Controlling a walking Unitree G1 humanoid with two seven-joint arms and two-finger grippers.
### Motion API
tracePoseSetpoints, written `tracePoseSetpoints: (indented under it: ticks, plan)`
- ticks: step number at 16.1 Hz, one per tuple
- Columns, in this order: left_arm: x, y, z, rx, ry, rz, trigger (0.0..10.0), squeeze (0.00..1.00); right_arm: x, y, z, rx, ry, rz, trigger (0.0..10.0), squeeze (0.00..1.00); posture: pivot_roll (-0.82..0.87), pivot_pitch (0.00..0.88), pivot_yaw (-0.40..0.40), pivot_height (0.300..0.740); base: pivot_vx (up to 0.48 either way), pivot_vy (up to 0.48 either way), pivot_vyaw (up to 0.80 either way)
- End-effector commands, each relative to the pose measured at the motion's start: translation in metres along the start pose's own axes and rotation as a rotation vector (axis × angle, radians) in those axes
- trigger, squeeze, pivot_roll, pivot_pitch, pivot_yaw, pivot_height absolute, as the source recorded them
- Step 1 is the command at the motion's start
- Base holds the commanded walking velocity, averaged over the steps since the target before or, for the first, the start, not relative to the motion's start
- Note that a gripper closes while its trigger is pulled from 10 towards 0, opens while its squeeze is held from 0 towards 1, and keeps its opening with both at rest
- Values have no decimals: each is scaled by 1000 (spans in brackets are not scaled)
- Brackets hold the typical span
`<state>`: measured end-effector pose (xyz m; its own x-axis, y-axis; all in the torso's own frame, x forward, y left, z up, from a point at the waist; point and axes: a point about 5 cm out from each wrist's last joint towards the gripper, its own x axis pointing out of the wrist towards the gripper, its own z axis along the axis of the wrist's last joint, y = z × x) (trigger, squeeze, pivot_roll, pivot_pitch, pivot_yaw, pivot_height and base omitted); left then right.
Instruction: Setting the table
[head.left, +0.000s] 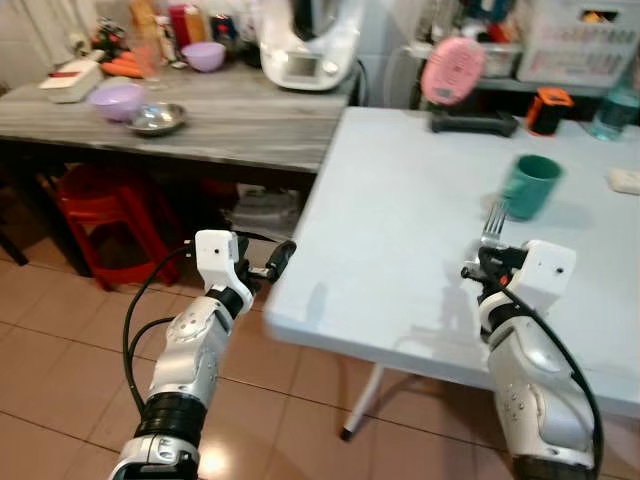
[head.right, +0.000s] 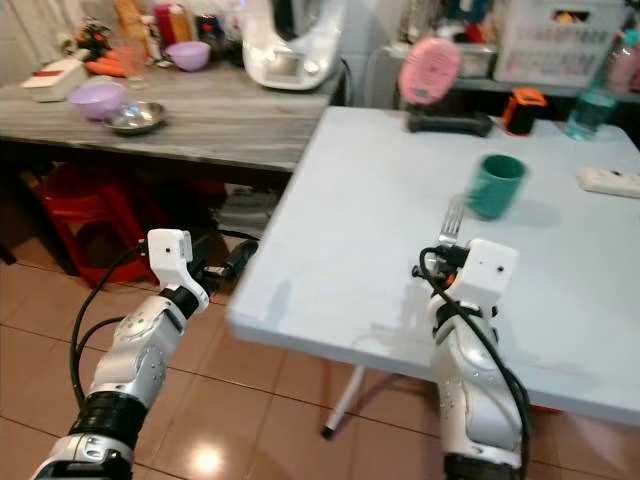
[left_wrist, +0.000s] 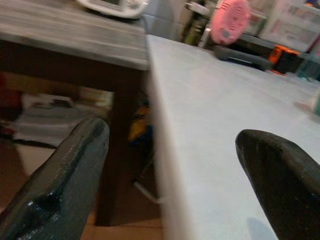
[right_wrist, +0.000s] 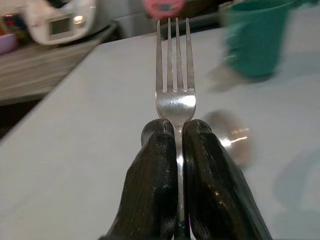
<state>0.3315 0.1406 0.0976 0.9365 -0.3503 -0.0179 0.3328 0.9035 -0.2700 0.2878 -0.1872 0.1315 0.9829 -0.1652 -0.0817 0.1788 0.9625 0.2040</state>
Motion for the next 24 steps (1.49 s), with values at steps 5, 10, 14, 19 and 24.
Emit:
tracePoseSetpoints:
  ticks: [5,10,14,19,24]
  plan:
    - [-1,6,3,-1,1,16,10000,0,-1,7,1,3,-19,27,10000,0,-58,0,47,740,0,360,0]
    - [2,3,3,-9,-3,14,10000,0,-2,3,3,-9,-30,15,10000,0,-73,0,49,740,0,371,0]
    - [3,2,3,-13,-4,15,10000,0,-3,3,4,-18,-41,17,10000,0,-74,0,49,740,0,401,0]
    - [4,1,2,-14,-4,14,10000,0,-2,3,4,-19,-43,18,10000,0,-74,0,48,740,0,416,0]
    - [4,0,1,-10,0,13,10000,0,-2,6,2,-16,-40,30,10000,0,-68,0,45,740,0,425,0]
